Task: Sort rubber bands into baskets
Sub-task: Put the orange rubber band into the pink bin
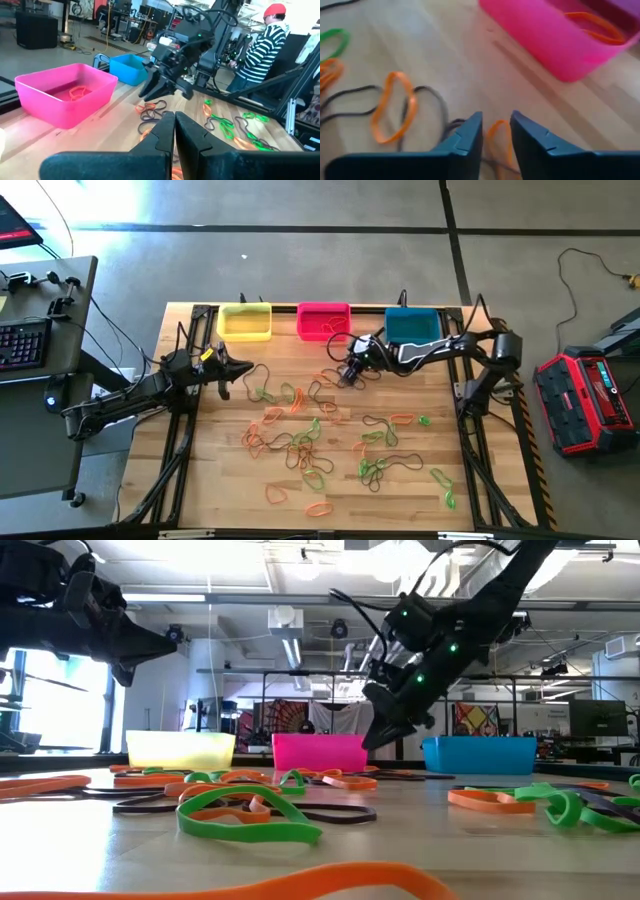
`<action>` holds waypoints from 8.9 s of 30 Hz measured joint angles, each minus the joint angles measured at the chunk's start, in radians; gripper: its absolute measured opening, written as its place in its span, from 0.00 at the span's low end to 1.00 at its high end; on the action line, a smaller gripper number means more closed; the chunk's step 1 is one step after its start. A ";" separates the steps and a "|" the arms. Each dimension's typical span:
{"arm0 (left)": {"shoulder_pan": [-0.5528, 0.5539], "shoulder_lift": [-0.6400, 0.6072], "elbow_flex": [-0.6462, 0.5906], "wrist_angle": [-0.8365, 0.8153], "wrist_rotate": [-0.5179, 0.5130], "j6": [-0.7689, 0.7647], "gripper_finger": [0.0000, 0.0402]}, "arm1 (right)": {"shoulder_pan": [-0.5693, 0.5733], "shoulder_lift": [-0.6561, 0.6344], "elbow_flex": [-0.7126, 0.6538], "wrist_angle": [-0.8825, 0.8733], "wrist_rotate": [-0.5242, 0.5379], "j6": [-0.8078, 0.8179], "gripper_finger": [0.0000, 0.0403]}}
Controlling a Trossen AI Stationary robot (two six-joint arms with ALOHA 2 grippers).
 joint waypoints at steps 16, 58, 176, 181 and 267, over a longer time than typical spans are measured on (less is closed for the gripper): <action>0.000 0.002 0.000 0.000 0.001 0.055 0.00 | -0.097 0.070 0.000 -0.013 -0.152 -0.045 0.20; 0.000 0.055 -0.001 -0.019 0.000 0.072 0.00 | -0.139 0.156 0.231 -0.379 -0.229 -0.120 0.22; 0.003 0.874 0.409 -0.423 -0.429 0.030 0.13 | -0.044 -0.149 0.136 -0.117 -0.165 -0.146 0.00; 0.018 0.942 0.422 -0.500 -0.487 -0.106 0.21 | -0.028 -0.149 0.112 -0.078 -0.161 -0.142 0.00; 0.110 1.664 1.290 -0.427 -0.172 0.429 0.00 | -0.010 -0.149 -0.164 0.346 -0.112 -0.121 0.00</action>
